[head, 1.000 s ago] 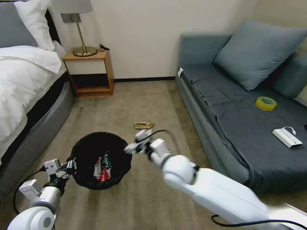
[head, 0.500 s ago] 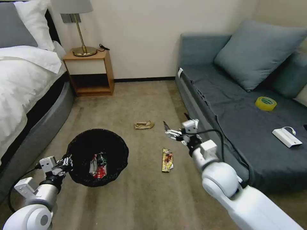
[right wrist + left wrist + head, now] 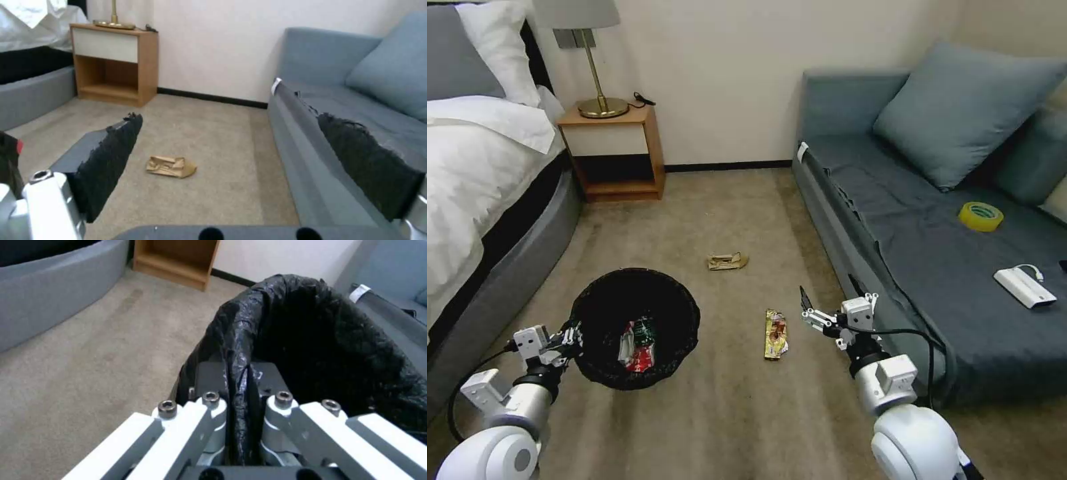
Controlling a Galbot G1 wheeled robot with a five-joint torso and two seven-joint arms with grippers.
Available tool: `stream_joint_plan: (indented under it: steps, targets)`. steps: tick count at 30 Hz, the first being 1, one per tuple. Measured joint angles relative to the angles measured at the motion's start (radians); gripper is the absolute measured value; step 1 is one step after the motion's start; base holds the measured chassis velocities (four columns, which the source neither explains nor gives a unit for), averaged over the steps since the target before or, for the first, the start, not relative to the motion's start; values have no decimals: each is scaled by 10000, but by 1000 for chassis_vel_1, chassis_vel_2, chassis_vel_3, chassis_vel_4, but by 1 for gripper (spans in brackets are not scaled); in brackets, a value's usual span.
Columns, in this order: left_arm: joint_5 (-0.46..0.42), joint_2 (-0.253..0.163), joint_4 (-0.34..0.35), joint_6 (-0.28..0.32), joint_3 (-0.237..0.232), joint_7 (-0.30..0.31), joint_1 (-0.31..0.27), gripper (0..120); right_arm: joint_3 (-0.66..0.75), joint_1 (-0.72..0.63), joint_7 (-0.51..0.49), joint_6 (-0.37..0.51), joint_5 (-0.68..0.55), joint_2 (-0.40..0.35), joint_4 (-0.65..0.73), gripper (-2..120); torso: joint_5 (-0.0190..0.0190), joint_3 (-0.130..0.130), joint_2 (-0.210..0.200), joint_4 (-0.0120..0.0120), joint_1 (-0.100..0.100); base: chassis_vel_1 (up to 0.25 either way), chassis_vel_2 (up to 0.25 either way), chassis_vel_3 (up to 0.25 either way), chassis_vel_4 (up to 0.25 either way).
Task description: Pick up the trash bin, then pick up the garbage on the floor and place it into the trash bin.
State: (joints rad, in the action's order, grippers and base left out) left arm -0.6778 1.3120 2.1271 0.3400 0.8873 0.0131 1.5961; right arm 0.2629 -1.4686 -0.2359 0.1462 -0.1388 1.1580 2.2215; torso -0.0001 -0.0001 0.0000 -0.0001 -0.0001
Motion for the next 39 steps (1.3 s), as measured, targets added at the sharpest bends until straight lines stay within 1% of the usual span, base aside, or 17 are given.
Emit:
stream_joint_plan:
  steps: [6,11,39]
  targets:
    - [-88,-27,3,-10,79,0,-19,5,-87,-173,49,-37,171,465,-3,100,0,0,-1,1,0,0,0,0,0]
    - [-116,-19,-46,-22,95,17,-35,5,-111,-151,54,74,106,478,5,100,0,0,0,1,0,0,0,0,0]
    - [-201,-18,-73,-69,196,2,20,5,23,-346,314,30,121,554,9,100,1,0,0,1,1,0,0,0,0]
